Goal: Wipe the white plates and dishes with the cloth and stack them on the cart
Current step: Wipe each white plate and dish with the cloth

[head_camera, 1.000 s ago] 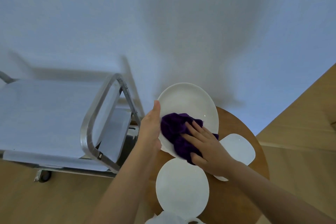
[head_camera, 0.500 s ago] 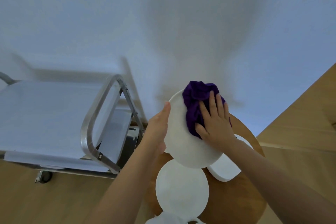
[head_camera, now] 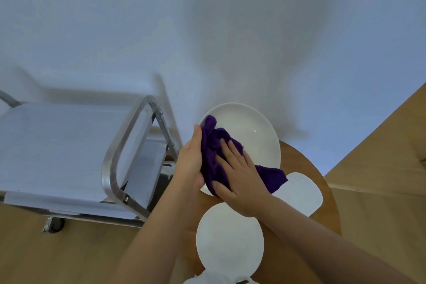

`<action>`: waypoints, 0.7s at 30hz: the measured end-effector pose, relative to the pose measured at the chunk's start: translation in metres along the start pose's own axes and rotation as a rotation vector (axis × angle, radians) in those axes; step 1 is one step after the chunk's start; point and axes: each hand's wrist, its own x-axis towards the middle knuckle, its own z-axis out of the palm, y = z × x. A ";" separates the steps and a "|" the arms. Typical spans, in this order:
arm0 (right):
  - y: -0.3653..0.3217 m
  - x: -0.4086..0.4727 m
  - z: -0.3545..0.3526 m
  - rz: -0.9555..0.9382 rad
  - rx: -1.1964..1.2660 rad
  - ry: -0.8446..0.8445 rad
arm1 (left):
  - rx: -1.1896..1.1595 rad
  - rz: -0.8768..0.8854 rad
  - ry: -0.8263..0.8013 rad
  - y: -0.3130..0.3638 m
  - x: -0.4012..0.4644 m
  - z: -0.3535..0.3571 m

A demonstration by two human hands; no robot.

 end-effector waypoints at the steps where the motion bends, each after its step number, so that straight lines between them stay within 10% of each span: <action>1: 0.004 -0.005 0.000 0.007 -0.038 -0.008 | -0.002 -0.024 0.010 0.001 0.001 0.000; 15: 0.033 -0.021 -0.011 0.053 -0.066 0.185 | -0.055 -0.171 0.067 0.022 0.015 0.030; 21: 0.026 -0.002 -0.040 0.579 0.748 0.164 | 0.145 -0.053 -0.032 0.040 0.025 0.041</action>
